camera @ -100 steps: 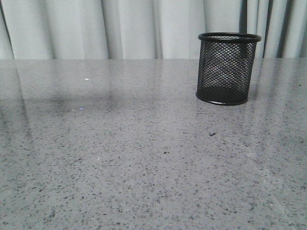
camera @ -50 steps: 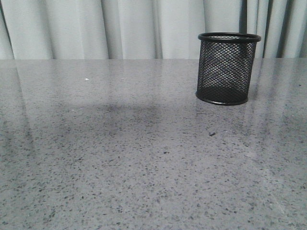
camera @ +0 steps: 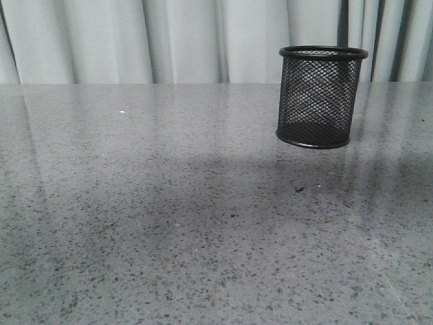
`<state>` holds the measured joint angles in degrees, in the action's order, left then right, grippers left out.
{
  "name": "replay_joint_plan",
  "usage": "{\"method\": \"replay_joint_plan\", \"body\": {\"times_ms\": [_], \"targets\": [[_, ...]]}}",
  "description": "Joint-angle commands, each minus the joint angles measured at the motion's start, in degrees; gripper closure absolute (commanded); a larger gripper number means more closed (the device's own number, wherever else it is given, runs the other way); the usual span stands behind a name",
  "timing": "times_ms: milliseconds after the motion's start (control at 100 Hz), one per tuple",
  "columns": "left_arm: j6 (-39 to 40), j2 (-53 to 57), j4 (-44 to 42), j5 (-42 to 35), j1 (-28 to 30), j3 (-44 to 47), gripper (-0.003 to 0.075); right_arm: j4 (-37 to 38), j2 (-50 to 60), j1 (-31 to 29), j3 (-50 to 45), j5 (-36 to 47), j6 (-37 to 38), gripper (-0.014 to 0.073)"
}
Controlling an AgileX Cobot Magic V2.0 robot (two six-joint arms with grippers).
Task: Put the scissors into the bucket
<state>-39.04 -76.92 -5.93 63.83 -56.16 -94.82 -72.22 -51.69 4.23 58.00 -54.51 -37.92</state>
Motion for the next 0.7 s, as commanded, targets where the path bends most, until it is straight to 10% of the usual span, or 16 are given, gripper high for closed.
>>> {"method": "replay_joint_plan", "body": {"times_ms": [0, 310, 600, 690], "targets": [[2.06, 0.62, -0.73, -6.04, -1.91, -2.15, 0.0741, -4.29, -0.24, -0.34, 1.87, 0.55, -1.12, 0.0215], [5.43, -2.60, -2.60, -8.49, -4.56, -4.22, 0.0741, -4.45, -2.34, -0.34, 1.87, -1.64, -2.00, 0.0240], [5.56, -2.76, -2.60, -8.19, -4.58, -4.22, 0.0718, -3.54, -2.66, -0.34, 1.87, -2.28, -4.45, 0.0672], [5.82, -2.76, -2.26, -7.95, -4.58, -4.22, 0.0599, -3.41, -2.66, -0.34, 1.87, -2.17, -4.45, 0.0661]]}}
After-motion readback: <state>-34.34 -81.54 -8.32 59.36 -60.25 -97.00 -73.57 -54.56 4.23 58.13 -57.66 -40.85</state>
